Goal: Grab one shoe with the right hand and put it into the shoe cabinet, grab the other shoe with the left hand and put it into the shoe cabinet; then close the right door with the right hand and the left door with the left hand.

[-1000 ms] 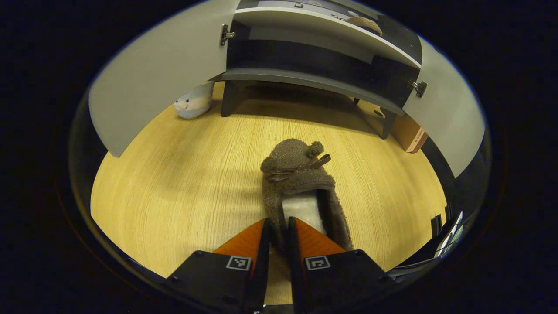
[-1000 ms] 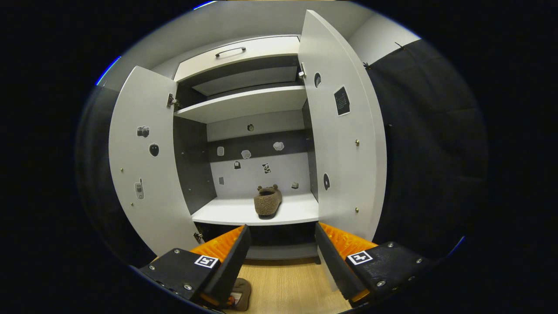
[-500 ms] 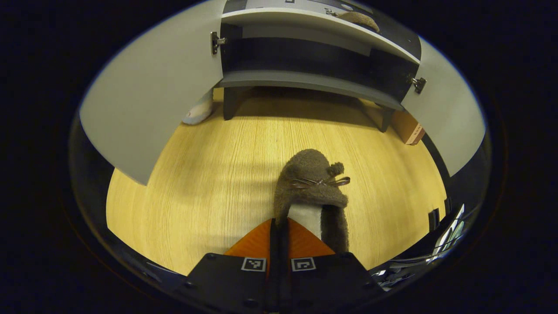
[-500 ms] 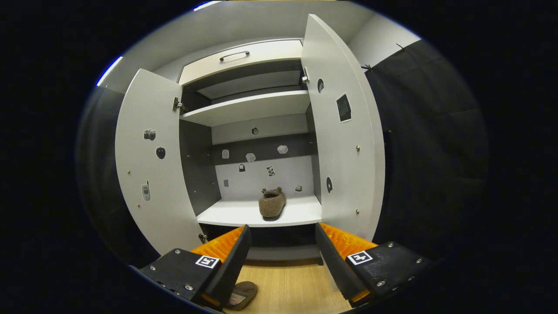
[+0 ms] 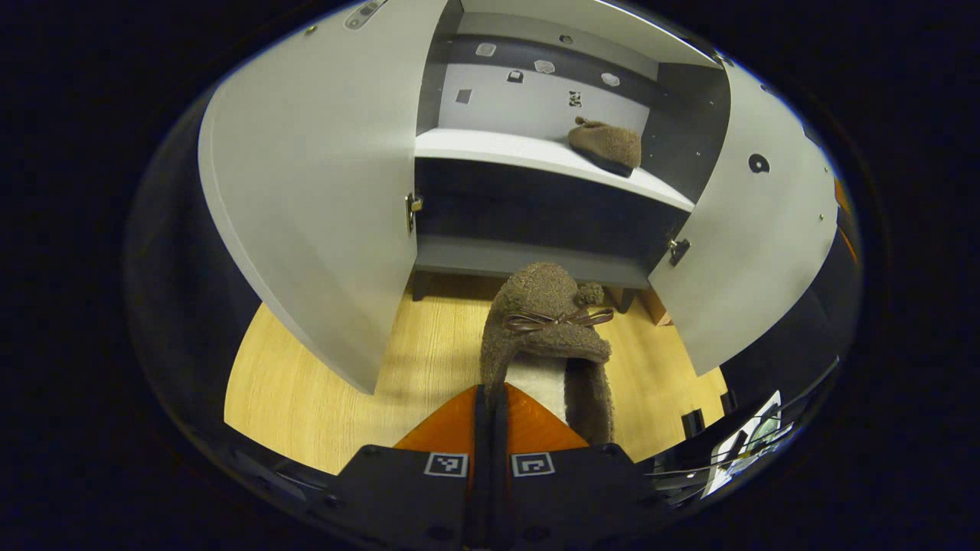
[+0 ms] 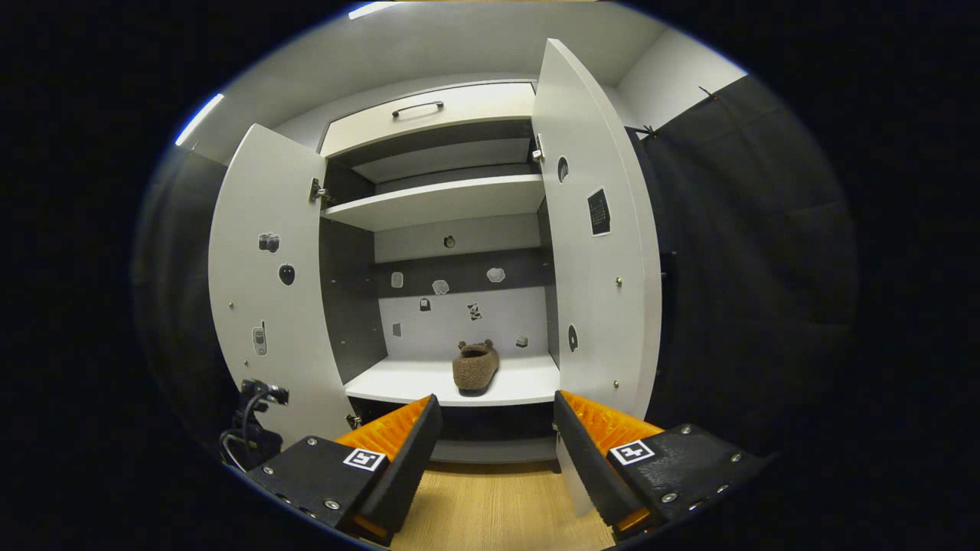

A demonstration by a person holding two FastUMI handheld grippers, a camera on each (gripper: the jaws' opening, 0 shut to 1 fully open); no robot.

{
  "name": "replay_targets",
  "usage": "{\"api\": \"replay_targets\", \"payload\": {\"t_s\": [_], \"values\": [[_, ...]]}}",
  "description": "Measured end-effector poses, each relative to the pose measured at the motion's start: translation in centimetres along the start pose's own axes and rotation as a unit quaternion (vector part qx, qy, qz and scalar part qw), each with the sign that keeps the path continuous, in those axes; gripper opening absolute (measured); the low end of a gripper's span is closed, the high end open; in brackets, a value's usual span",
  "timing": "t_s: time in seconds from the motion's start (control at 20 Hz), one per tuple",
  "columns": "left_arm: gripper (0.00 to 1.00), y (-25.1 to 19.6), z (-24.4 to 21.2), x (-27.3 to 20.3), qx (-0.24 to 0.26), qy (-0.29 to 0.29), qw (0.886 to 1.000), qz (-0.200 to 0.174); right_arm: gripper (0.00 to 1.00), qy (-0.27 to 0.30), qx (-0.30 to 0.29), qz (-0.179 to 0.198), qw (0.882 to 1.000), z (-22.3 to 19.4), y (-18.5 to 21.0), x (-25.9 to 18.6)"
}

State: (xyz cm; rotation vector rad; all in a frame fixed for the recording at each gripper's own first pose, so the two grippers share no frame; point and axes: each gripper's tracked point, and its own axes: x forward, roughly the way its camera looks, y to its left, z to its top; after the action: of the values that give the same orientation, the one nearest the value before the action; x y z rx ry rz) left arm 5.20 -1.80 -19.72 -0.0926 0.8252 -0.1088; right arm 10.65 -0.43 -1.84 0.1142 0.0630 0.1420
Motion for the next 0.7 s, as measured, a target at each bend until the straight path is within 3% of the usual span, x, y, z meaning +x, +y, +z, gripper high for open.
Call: {"api": "replay_targets", "payload": {"t_s": [0.3,0.7], "values": [[0.07,-1.8,8.4,-1.6,0.008,-0.064,0.998,-0.006,0.91,-0.011,0.013,-0.005,1.0,0.7,-0.6,-0.9],[0.07,-3.1,20.3,0.3,0.019,-0.131,0.991,-0.003,0.91,-0.03,0.005,-0.031,0.999,2.8,-2.9,-2.3]]}}
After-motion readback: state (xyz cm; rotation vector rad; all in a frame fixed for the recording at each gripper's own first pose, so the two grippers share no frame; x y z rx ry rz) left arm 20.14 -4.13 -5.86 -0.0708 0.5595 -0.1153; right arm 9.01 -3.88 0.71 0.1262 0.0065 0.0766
